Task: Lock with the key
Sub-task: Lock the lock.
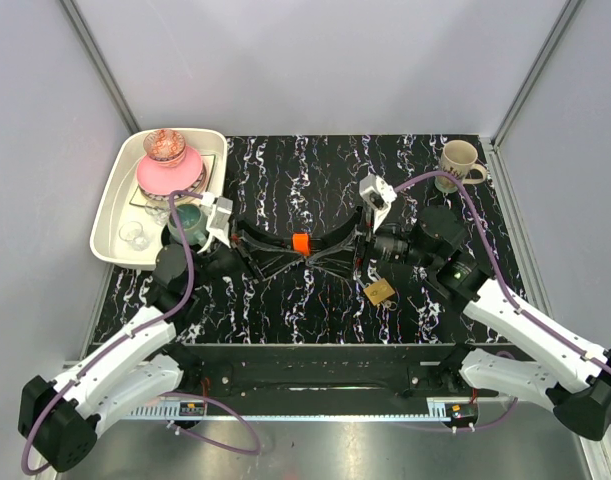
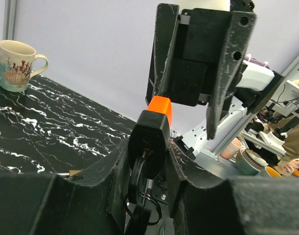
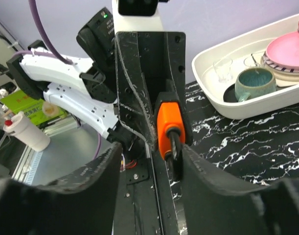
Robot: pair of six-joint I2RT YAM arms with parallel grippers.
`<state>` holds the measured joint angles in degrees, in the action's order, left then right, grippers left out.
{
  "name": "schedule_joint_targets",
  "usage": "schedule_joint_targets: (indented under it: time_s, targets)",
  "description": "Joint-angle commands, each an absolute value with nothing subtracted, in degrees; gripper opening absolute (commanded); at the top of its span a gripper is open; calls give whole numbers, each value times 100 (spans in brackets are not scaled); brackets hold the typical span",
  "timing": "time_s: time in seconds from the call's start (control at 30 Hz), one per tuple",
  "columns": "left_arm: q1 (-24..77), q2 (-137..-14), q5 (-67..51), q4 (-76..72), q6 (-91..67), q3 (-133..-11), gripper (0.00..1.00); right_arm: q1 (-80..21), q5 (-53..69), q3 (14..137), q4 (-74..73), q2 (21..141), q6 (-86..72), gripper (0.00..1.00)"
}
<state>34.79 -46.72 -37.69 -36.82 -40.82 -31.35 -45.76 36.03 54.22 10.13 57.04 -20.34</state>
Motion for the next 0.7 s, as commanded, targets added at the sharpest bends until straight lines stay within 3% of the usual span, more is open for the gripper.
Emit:
schedule_joint_targets:
  time_s: [0.0, 0.2, 0.23, 0.33, 0.4, 0.47, 0.67]
  targets:
    - [3595, -4632, -3506, -3358, -3806, -3182, 0, -4904, 3981, 5405, 923, 5704, -2030, 60]
    - [3595, -4500, -3770, -3515, -3832, -3138, 0, -4896, 3990, 5405, 870, 5713, -1978, 55]
    - [3595, -4491, -3840, -3550, -3832, -3146, 0, -4896, 3990, 5397, 861, 5713, -1960, 42]
    - [3595, -4491, -4139, -3708, -3867, -3147, 0, -4904, 4078, 5449, 861, 5774, -2056, 25]
    - [3595, -4509, -4324, -3814, -3928, -3129, 0, -4896, 4165, 5519, 870, 5880, -2127, 9]
    - [3595, -4509, -4377, -3850, -3937, -3120, 0, -4896, 4218, 5555, 879, 5958, -2197, 0]
    - [3595, -4474, -4290, -3780, -3903, -3067, 0, -4896, 4333, 5642, 905, 5986, -2224, 0]
